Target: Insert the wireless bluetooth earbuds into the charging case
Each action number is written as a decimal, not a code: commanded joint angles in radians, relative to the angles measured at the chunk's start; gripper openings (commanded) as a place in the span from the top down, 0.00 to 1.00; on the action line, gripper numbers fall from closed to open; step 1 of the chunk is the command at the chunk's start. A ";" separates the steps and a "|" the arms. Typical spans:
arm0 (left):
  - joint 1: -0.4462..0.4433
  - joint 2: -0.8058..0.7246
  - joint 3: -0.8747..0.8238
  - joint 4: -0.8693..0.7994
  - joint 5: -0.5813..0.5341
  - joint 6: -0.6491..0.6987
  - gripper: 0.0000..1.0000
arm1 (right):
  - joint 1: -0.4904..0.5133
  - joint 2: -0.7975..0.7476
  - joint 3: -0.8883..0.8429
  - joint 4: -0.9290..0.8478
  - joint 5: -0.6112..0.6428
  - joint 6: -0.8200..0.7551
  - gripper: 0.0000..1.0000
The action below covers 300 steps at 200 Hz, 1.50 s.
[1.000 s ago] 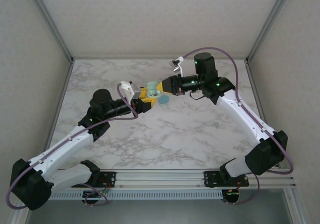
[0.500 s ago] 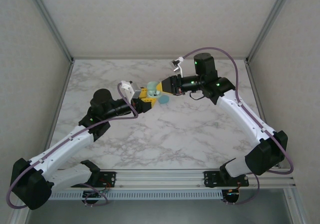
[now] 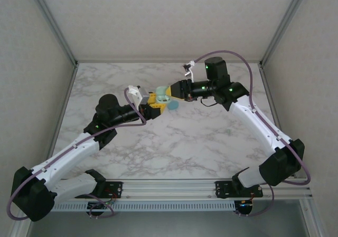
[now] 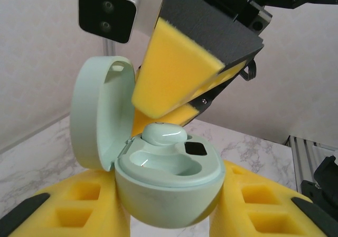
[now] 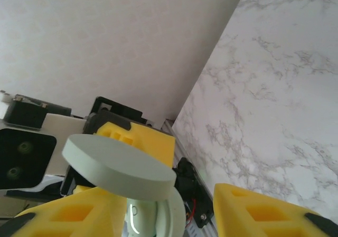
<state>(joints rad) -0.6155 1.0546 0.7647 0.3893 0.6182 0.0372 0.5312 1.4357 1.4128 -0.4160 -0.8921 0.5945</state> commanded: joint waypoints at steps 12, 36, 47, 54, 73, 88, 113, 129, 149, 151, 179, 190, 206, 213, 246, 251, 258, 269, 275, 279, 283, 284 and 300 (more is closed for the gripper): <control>-0.009 -0.013 0.023 0.043 0.014 0.000 0.79 | 0.007 -0.040 0.046 -0.046 0.051 -0.023 0.52; -0.009 -0.011 0.025 0.027 0.008 0.011 0.79 | 0.007 -0.070 0.057 -0.082 0.066 -0.046 0.48; -0.009 -0.012 0.024 0.022 0.005 0.016 0.79 | 0.007 -0.096 0.060 -0.098 0.081 -0.060 0.46; -0.009 -0.015 0.022 0.022 0.002 0.016 0.79 | 0.006 -0.118 0.057 -0.104 0.100 -0.069 0.44; -0.009 -0.019 0.018 0.019 -0.007 0.021 0.79 | 0.001 -0.196 0.044 -0.136 0.198 -0.106 0.41; -0.009 -0.021 0.018 0.019 -0.009 0.023 0.79 | -0.007 -0.264 0.021 -0.165 0.309 -0.136 0.39; -0.010 -0.022 0.024 0.017 -0.010 0.023 0.79 | -0.051 -0.356 -0.042 -0.303 0.689 -0.148 0.36; -0.010 -0.025 0.025 0.018 -0.006 0.021 0.79 | -0.151 -0.376 -0.127 -0.401 0.864 -0.102 0.44; -0.013 -0.028 0.026 0.017 -0.006 0.018 0.79 | -0.328 -0.357 -0.271 -0.462 0.859 -0.062 0.48; -0.013 -0.028 0.027 0.016 -0.006 0.017 0.79 | -0.342 -0.353 -0.290 -0.463 0.854 -0.062 0.49; -0.017 -0.038 0.025 -0.003 -0.006 0.021 0.79 | -0.484 -0.273 -0.467 -0.449 0.812 -0.058 0.47; -0.018 -0.045 0.018 -0.001 -0.010 0.020 0.79 | -0.517 -0.240 -0.523 -0.421 0.811 -0.069 0.47; -0.018 -0.052 0.013 -0.005 -0.018 0.020 0.79 | -0.560 -0.194 -0.572 -0.386 0.758 -0.087 0.46; -0.018 -0.053 0.013 -0.008 -0.020 0.021 0.79 | -0.568 -0.174 -0.588 -0.366 0.751 -0.092 0.43; -0.020 -0.050 0.016 -0.010 -0.023 0.023 0.79 | -0.570 -0.072 -0.617 -0.294 0.764 -0.116 0.41; -0.020 -0.048 0.017 -0.011 -0.023 0.022 0.79 | -0.570 -0.057 -0.613 -0.282 0.749 -0.127 0.41; -0.020 -0.047 0.018 -0.012 -0.023 0.024 0.79 | -0.571 -0.041 -0.608 -0.270 0.736 -0.140 0.41; -0.020 -0.045 0.019 -0.013 -0.023 0.025 0.79 | -0.570 -0.010 -0.597 -0.257 0.748 -0.151 0.42; -0.020 -0.043 0.021 -0.013 -0.023 0.024 0.79 | -0.570 0.006 -0.586 -0.256 0.758 -0.157 0.42; -0.020 -0.041 0.022 -0.013 -0.022 0.024 0.79 | -0.570 0.015 -0.580 -0.255 0.762 -0.163 0.43; -0.020 -0.040 0.024 -0.015 -0.021 0.024 0.79 | -0.570 0.024 -0.574 -0.254 0.764 -0.167 0.43; -0.020 -0.040 0.025 -0.015 -0.021 0.024 0.79 | -0.570 0.027 -0.571 -0.254 0.764 -0.167 0.43; -0.020 -0.039 0.028 -0.019 -0.020 0.024 0.79 | -0.570 0.065 -0.549 -0.244 0.777 -0.182 0.44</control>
<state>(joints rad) -0.6270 1.0206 0.7647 0.3630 0.5999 0.0498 -0.0349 1.4586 0.8181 -0.6910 -0.1307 0.4545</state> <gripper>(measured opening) 0.347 0.568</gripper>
